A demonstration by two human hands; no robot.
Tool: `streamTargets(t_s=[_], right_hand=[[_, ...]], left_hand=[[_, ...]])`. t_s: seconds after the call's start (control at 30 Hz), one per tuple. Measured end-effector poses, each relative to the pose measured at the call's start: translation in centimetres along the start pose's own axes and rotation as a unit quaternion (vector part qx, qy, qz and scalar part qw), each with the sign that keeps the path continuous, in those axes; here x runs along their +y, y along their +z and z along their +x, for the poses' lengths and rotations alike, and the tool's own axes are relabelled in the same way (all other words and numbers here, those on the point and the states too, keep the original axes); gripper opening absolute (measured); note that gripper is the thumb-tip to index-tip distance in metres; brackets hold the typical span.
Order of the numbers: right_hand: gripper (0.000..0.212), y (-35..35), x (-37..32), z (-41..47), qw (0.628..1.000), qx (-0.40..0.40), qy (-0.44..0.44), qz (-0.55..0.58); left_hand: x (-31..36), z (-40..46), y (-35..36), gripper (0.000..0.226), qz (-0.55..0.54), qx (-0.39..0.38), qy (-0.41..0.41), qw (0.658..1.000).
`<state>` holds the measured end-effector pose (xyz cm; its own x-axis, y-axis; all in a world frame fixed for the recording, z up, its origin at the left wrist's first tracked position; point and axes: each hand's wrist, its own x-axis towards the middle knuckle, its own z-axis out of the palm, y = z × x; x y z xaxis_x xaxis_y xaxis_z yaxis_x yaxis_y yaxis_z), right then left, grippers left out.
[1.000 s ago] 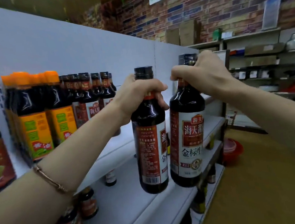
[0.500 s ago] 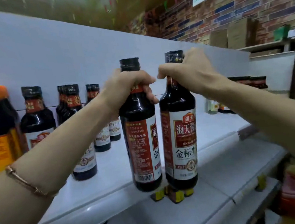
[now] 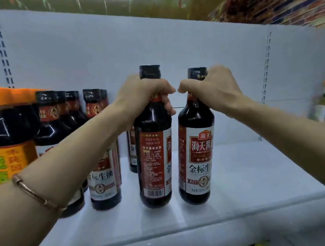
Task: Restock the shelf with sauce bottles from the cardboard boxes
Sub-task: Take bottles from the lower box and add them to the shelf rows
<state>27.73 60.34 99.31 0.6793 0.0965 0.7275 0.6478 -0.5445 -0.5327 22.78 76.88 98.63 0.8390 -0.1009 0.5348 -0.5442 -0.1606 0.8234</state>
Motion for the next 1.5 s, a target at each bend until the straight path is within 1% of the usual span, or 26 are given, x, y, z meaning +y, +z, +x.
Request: streamTargets(t_s=[0.1,0.2,0.3,0.4,0.47,0.53,0.57,0.63,0.7,0.8,0.9,0.97,1.0,1.07,1.1,1.13,1.2,1.27,1.33,1.43,1.5], right_hand=[[0.043,1.9,1.9,1.0,1.0,-0.012,-0.003,0.024],[0.047,3.0,3.6,1.7,0.999,-0.029,-0.001,0.032],[0.046,3.9,4.7,2.6,0.999,-0.029,-0.019,0.037],[0.044,5.0,5.1,2.9,0.996,-0.053,-0.036,0.061],[0.041,5.9,5.5,2.5,0.992,-0.068,-0.043,0.1],[0.038,6.7,5.8,2.0,0.981,-0.092,-0.036,0.169],[0.035,7.0,5.8,1.8,0.972,-0.108,-0.032,0.204],[0.031,7.2,5.8,1.7,0.955,-0.137,-0.026,0.261],[0.032,7.1,5.8,1.7,0.946,-0.149,-0.026,0.288],[0.031,7.1,5.9,1.6,0.935,-0.158,-0.018,0.318],[0.027,7.2,6.1,1.3,0.923,-0.169,-0.002,0.345],[0.025,7.3,6.5,0.7,0.921,-0.172,0.012,0.351],[0.025,7.4,6.7,0.5,0.922,-0.172,0.017,0.346],[0.029,7.5,6.8,0.1,0.926,-0.167,0.022,0.337],[0.034,7.5,6.7,0.0,0.93,-0.16,0.021,0.33],[0.039,7.6,6.5,-0.1,0.935,-0.15,0.019,0.32],[0.042,8.0,6.1,-0.2,0.948,-0.121,0.012,0.293],[0.044,8.5,6.0,-0.2,0.959,-0.091,0.009,0.267],[0.05,9.0,5.9,0.0,0.966,-0.071,0.015,0.249],[0.054,9.7,6.1,0.5,0.973,-0.054,0.024,0.223],[0.054,10.1,6.2,0.9,0.978,-0.046,0.029,0.2]], left_hand=[[-0.7,0.5,0.1,0.022,0.024,0.032,-0.001,0.999],[-1.7,1.1,0.6,0.024,0.051,0.047,-0.016,0.997],[-3.2,1.6,0.7,0.031,0.105,0.073,-0.013,0.992],[-4.5,1.7,0.5,0.033,0.124,0.123,-0.014,0.985],[-5.1,2.8,0.4,0.029,0.151,0.145,-0.037,0.977],[-5.3,3.5,0.4,0.015,0.215,0.142,-0.087,0.962],[-5.5,3.6,0.3,0.01,0.228,0.143,-0.1,0.958],[-5.8,3.1,0.2,0.009,0.197,0.155,-0.058,0.966],[-5.7,2.1,0.6,0.011,0.184,0.163,-0.021,0.969],[-5.6,1.6,0.9,0.011,0.222,0.183,-0.005,0.958],[-5.5,1.1,1.6,0.028,0.266,0.252,-0.006,0.931],[-5.9,-0.4,2.4,0.04,0.271,0.28,-0.024,0.921],[-6.5,-1.3,2.8,0.048,0.288,0.28,-0.035,0.915],[-7.7,-3.1,3.2,0.073,0.331,0.258,-0.055,0.906],[-8.1,-3.7,3.2,0.086,0.338,0.246,-0.067,0.906],[-8.3,-4.0,3.0,0.094,0.335,0.233,-0.079,0.909],[-8.3,-3.8,2.2,0.098,0.321,0.208,-0.088,0.92],[-8.4,-3.3,1.6,0.098,0.315,0.188,-0.079,0.927],[-9.0,-3.0,1.4,0.097,0.301,0.189,-0.076,0.931],[-9.8,-2.5,1.1,0.092,0.285,0.193,-0.093,0.934],[-9.7,-2.0,0.7,0.092,0.309,0.189,-0.101,0.927]])
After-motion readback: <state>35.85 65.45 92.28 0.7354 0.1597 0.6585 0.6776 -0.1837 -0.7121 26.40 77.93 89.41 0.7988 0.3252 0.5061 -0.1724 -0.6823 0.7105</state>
